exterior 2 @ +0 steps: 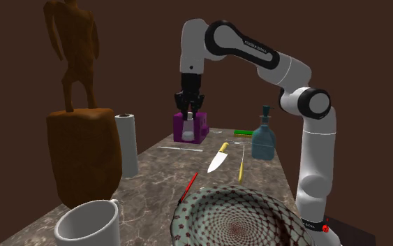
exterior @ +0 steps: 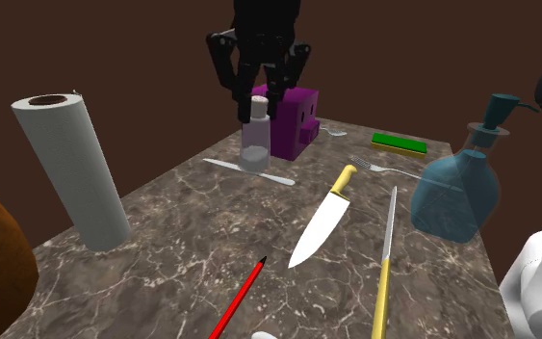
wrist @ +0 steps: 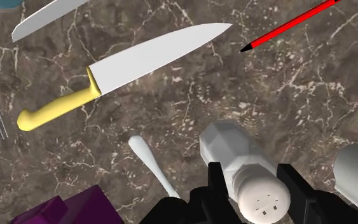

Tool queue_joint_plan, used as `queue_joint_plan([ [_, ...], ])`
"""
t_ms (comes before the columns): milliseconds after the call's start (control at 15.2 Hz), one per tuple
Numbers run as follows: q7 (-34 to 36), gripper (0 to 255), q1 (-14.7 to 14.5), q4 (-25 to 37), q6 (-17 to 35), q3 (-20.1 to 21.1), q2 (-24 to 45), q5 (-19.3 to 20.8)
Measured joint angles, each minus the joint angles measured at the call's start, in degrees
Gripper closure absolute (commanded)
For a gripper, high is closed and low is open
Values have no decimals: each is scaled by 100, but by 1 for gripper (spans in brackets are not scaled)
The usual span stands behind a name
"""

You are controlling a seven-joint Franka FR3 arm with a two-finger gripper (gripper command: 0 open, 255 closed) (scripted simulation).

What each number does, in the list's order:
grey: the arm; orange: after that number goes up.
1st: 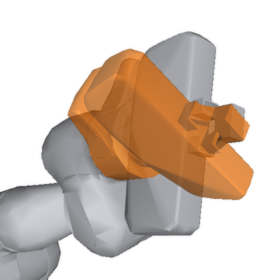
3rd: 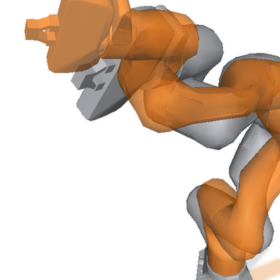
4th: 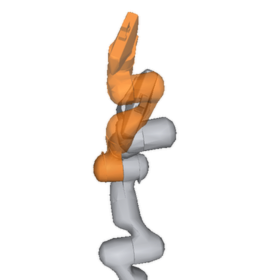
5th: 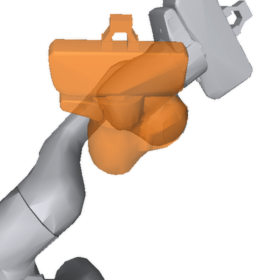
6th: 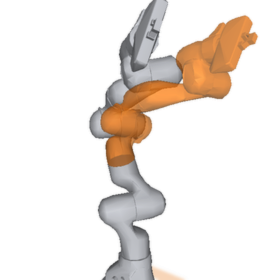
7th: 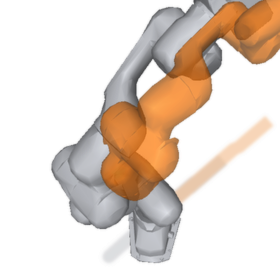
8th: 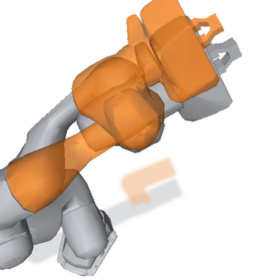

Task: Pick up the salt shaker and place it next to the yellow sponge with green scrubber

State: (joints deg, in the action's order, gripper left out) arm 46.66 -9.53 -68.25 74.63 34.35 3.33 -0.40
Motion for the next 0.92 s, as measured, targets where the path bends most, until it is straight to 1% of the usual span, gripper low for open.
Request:
queue_joint_plan([
  [66, -171, 255, 122, -127, -19, -88, -167, -111],
  [132, -374, 255, 269, -430, 25, -210, -462, -292],
  [396, -984, 255, 564, -915, -73, -610, -1089, -632],
  [462, -1212, 255, 655, -1146, -69, -781, -1320, -736],
  [660, -1717, 255, 804, -1498, -196, -1165, -1783, -894],
  [924, -2340, 255, 954, -1843, -353, -1651, -2226, -950],
])
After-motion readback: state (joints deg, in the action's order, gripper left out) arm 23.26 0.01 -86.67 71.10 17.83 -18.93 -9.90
